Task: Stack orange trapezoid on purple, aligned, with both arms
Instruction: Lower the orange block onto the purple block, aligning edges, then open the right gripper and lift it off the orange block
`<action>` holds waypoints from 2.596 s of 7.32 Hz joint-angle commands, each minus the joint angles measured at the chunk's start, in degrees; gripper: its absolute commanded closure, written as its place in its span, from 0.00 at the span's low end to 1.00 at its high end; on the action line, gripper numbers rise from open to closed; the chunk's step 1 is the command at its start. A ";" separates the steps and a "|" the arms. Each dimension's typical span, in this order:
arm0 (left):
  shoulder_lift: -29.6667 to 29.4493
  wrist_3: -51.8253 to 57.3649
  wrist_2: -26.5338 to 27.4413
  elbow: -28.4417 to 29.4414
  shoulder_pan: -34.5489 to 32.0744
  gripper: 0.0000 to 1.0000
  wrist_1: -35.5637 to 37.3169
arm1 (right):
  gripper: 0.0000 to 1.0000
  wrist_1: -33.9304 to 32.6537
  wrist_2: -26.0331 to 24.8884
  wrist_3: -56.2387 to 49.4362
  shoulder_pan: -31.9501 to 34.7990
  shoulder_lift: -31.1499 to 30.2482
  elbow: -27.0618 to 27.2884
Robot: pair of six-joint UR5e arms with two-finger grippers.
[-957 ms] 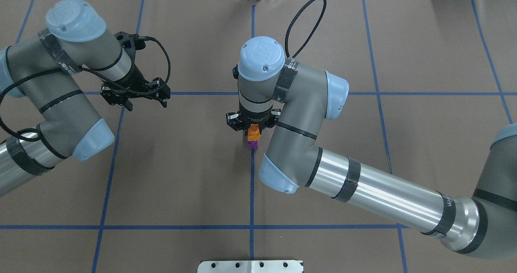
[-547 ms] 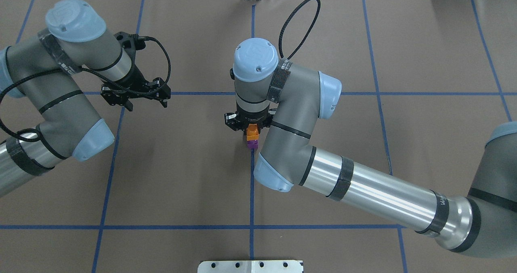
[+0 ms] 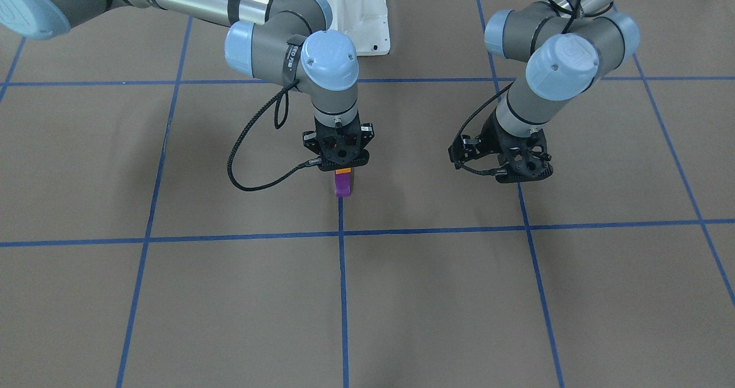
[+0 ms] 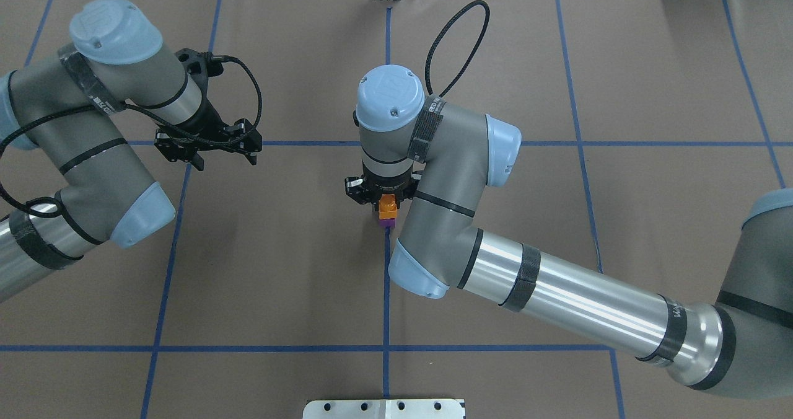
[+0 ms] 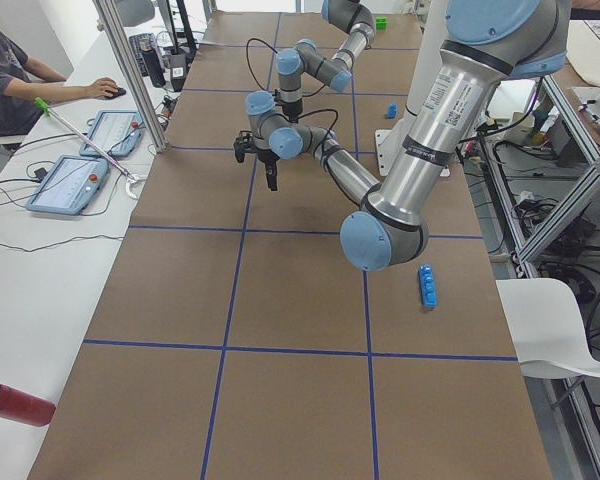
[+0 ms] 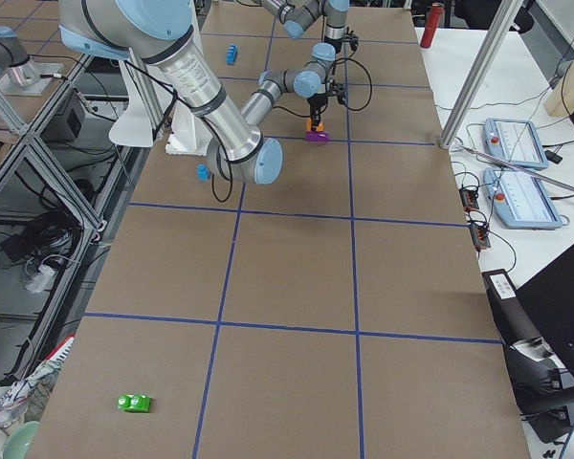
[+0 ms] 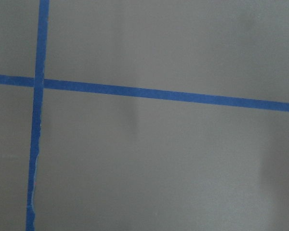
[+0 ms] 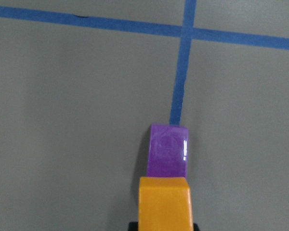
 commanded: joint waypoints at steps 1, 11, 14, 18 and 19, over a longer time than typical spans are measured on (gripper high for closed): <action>0.00 -0.16 0.00 -0.10 0.00 0.00 0.00 | 1.00 -0.18 -0.01 0.89 -0.24 -0.23 -0.04; -0.09 -0.33 0.09 -0.37 0.00 0.00 0.18 | 1.00 0.35 -2.03 2.04 -1.38 -0.41 -0.47; -0.18 -0.42 0.17 -0.89 0.09 0.00 0.52 | 0.00 0.43 -3.52 2.13 -1.82 -0.41 -0.21; 0.35 0.63 0.17 -2.12 -1.13 0.00 0.44 | 0.00 0.34 -0.55 1.95 2.64 -5.12 7.22; 1.05 1.94 -0.09 -3.17 -2.36 0.00 0.53 | 0.00 0.08 1.03 1.95 5.10 -9.77 12.74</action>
